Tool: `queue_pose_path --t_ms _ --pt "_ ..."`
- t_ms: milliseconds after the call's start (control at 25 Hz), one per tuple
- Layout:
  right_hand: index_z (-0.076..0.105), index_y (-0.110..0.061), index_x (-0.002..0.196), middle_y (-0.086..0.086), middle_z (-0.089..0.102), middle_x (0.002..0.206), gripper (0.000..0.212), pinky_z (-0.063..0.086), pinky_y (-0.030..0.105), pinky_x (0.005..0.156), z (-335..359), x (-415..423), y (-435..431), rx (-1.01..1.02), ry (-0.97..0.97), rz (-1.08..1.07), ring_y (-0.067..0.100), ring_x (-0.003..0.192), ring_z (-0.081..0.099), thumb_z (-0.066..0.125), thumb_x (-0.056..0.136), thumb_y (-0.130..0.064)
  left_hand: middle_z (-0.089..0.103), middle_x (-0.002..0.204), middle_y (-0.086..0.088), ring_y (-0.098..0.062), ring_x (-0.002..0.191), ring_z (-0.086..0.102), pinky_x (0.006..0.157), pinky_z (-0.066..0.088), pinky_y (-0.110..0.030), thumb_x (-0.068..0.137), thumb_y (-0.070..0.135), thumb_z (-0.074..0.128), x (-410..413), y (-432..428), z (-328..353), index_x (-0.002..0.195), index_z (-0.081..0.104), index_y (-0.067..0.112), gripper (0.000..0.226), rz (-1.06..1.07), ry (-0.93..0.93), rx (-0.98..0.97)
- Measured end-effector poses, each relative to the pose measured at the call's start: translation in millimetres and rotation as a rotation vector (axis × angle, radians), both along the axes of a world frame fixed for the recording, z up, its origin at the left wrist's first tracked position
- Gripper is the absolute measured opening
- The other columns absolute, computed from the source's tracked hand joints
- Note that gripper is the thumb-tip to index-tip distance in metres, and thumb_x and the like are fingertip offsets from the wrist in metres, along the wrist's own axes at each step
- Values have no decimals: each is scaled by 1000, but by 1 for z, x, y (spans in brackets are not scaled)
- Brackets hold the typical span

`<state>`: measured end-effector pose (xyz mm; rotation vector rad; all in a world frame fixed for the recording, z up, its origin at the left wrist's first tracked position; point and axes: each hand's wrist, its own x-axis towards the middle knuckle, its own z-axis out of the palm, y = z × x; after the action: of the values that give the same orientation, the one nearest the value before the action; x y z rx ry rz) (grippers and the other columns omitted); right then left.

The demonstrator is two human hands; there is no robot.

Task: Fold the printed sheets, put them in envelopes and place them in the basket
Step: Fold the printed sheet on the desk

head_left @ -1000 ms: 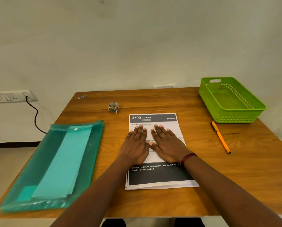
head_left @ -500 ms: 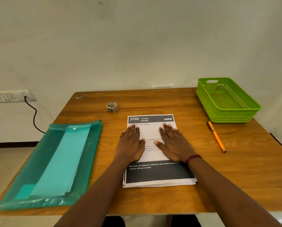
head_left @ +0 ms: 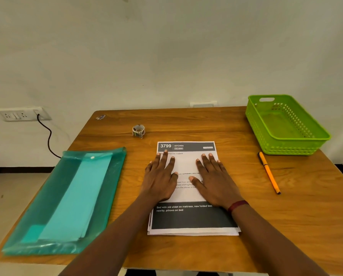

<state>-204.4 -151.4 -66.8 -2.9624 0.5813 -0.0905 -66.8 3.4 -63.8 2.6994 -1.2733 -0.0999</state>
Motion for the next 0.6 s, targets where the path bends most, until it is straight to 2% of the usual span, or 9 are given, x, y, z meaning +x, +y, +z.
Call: queue_pose_path --t_ms 360,480,600 --pt "29 -23 150 3 20 160 72 6 42 120 4 -3 1 69 -84 -66 19 149 12 7 94 -62 11 164 -5 -24 149 11 117 16 -46 98 51 20 8 -3 2 155 14 24 63 -35 -70 50" --pt "46 -28 142 0 33 156 59 19 40 116 5 -2 -9 119 -133 -68 17 145 25 23 96 -56 16 163 -3 -21 148 13 116 16 -45 99 51 25 9 -1 1 155 18 26 62 -45 -54 0" --pt "60 -31 128 -1 44 149 41 30 40 107 15 3 -22 160 -170 -76 18 136 38 51 93 -50 20 161 1 -20 147 16 114 15 -45 99 52 32 12 1 4 154 20 30 62 -37 -2 -32"
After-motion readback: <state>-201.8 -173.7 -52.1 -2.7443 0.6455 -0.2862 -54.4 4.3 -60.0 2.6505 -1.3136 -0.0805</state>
